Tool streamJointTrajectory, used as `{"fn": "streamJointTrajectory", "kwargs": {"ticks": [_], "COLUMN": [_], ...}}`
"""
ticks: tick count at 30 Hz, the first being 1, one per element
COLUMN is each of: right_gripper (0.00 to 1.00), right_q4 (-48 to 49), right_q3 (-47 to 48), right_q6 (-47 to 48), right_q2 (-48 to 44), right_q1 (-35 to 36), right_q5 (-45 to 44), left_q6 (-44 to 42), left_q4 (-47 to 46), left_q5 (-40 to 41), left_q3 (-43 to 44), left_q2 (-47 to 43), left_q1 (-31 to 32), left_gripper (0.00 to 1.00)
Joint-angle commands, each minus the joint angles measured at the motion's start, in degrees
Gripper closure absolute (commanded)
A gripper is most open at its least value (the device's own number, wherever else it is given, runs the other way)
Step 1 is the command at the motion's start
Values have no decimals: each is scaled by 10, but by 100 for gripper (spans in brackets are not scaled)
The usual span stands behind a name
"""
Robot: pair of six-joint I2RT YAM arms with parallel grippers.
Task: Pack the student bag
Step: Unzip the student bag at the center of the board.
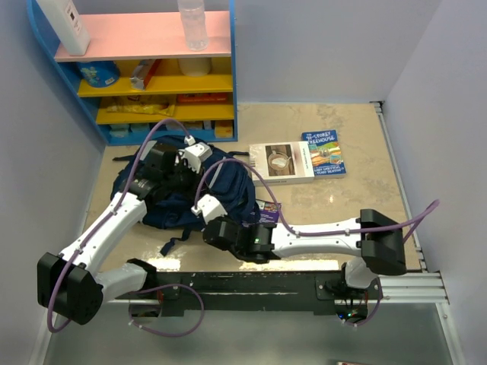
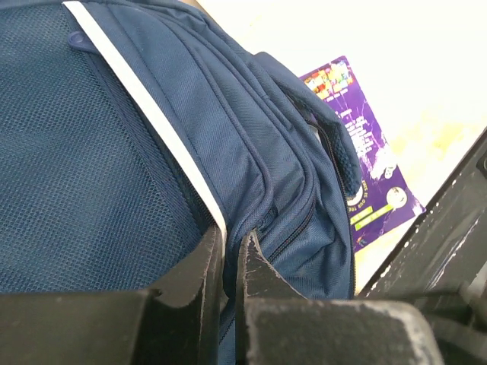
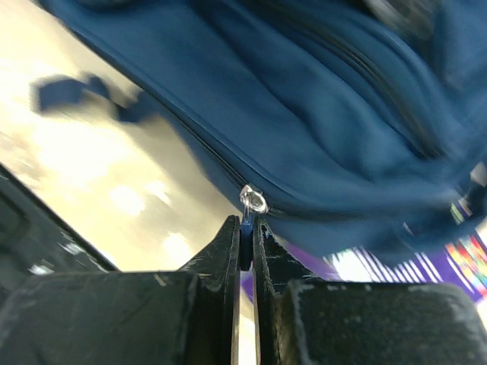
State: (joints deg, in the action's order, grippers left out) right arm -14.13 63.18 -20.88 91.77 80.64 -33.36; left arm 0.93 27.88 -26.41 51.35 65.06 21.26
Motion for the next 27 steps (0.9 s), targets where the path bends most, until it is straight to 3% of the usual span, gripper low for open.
{"fn": "streamJointTrajectory", "kwargs": {"ticks": [1,10,11,12,14,16,19,23,27], "right_gripper": [100,100,98,88,77,60,50,47,47], "right_q4": [89,154,150,152,167,168,172,211,246], "right_q3": [108,179,180,176,144,106,45,-53,-139], "right_q6": [35,79,78,75,68,59,43,2,-57], "right_q2": [61,176,171,163,121,84,0,-131,-199], "right_q1": [36,40,39,39,40,38,38,-13,-160], "right_q5": [78,132,129,126,122,111,100,98,194], "left_q6": [38,43,39,21,-2,-57,-132,-216,-282], "left_q4": [-107,-114,-106,-99,-69,-43,9,81,121], "left_q5": [20,-21,-23,-24,-29,-22,-12,-14,-30], "left_q3": [31,31,32,37,44,53,53,45,63], "left_q2": [-1,-19,-22,-24,-30,-35,-55,-97,-123], "left_q1": [-13,-30,-31,-31,-31,-30,-31,-31,-31], "left_gripper": [100,100,100,100,100,100,100,100,100]}}
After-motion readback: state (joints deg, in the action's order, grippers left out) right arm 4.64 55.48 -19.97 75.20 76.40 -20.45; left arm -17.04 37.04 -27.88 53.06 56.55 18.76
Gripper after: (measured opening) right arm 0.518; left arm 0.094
